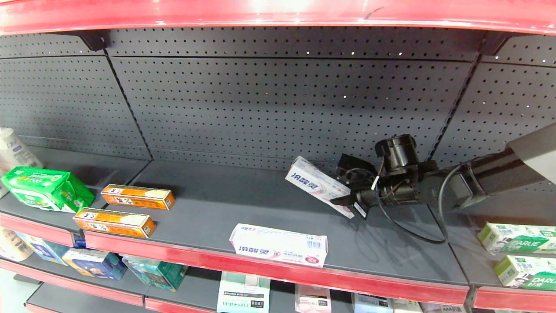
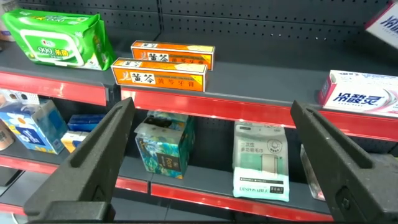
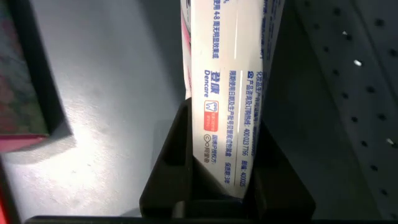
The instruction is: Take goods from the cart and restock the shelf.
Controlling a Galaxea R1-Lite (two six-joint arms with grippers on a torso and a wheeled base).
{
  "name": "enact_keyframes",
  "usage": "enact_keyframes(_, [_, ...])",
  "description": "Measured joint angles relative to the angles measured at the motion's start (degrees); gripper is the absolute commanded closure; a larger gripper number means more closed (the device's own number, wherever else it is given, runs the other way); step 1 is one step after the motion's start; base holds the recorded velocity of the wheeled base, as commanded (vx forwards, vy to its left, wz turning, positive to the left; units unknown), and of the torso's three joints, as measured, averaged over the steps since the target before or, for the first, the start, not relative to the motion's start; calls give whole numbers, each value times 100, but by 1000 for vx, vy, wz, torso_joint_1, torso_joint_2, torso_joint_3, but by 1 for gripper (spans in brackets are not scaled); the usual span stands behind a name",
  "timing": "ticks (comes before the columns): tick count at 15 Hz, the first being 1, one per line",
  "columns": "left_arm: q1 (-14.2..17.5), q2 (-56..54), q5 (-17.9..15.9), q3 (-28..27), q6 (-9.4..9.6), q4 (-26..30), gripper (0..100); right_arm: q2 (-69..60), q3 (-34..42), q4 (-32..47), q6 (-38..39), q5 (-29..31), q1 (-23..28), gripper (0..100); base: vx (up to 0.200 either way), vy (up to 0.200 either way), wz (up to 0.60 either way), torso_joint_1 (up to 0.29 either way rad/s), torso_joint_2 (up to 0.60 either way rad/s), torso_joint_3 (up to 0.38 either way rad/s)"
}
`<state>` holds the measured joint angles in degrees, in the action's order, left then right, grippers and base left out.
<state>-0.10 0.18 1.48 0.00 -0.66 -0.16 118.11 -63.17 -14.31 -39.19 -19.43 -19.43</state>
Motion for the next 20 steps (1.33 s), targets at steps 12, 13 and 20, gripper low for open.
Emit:
enact_keyframes(12, [2, 0, 0, 0, 0, 0, 0, 285, -68, -16, -18, -16, -297, 0, 0, 0, 0, 0, 0, 0])
enact_keyframes(13, [2, -2, 0, 0, 0, 0, 0, 295, -68, -16, -13, -13, -306, 0, 0, 0, 0, 0, 0, 0])
enact_keyframes(20, [0, -2, 2, 0, -2, 0, 0, 289, -30, -11, 255, 11, -232, 0, 0, 0, 0, 0, 0, 0])
